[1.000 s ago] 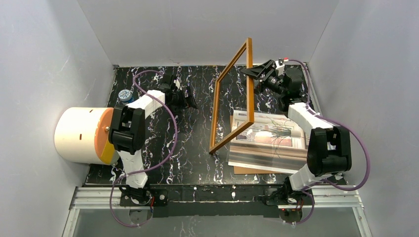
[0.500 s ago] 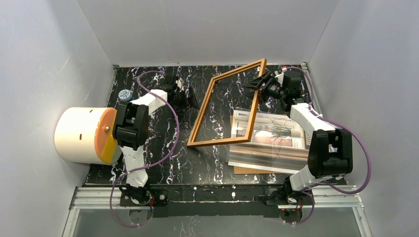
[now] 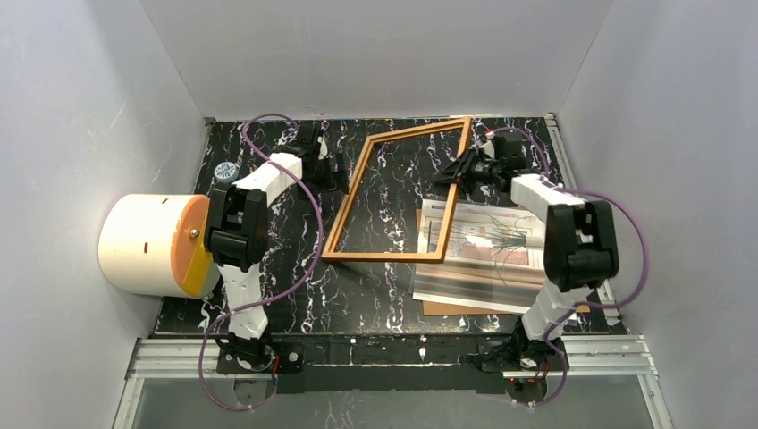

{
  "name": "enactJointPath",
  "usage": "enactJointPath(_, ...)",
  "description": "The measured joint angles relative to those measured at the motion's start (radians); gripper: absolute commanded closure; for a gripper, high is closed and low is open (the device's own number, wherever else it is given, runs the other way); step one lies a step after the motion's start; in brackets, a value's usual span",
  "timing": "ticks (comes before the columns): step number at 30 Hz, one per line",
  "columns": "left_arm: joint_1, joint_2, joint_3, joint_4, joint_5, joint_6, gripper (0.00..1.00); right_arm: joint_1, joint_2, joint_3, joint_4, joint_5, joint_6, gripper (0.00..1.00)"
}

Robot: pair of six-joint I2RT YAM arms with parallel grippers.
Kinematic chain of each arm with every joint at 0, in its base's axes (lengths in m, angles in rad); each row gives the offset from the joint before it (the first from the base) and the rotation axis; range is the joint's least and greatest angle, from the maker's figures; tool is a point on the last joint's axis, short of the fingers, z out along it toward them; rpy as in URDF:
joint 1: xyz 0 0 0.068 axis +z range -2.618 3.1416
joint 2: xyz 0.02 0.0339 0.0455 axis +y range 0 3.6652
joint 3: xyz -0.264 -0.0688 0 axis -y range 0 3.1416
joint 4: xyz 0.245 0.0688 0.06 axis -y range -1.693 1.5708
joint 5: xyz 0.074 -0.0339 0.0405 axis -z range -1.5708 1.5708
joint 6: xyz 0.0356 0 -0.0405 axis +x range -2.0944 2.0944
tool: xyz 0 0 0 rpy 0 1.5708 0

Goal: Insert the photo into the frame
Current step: Turn over the photo frame at the center of the board.

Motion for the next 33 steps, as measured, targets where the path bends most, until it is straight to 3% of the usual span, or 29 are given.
enactJointPath(11,0.008,-0.001,0.116,-0.199,-0.249,-0.009,0.02,0.195,0.368,0.269,0.011,-0.088,-0.031,0.84)
enactJointPath(16,0.023,-0.002,0.16,-0.268,-0.312,-0.016,0.02,0.248,0.496,0.394,0.029,-0.118,-0.03,0.82)
enactJointPath(19,0.039,-0.003,0.163,-0.295,-0.319,-0.017,0.02,0.269,0.536,0.417,0.027,-0.117,-0.035,0.68)
enactJointPath(20,0.043,-0.003,0.165,-0.306,-0.319,-0.018,0.02,0.275,0.546,0.425,0.023,-0.117,-0.039,0.56)
enactJointPath(24,0.056,-0.003,0.197,-0.346,-0.315,-0.019,0.02,0.288,0.572,0.477,-0.04,-0.076,-0.05,0.26)
enactJointPath(29,0.058,-0.002,0.266,-0.373,-0.291,-0.018,0.02,0.296,0.573,0.498,-0.118,0.022,-0.055,0.32)
enactJointPath(33,0.058,-0.002,0.301,-0.39,-0.272,-0.006,0.02,0.296,0.573,0.546,-0.241,0.129,-0.054,0.23)
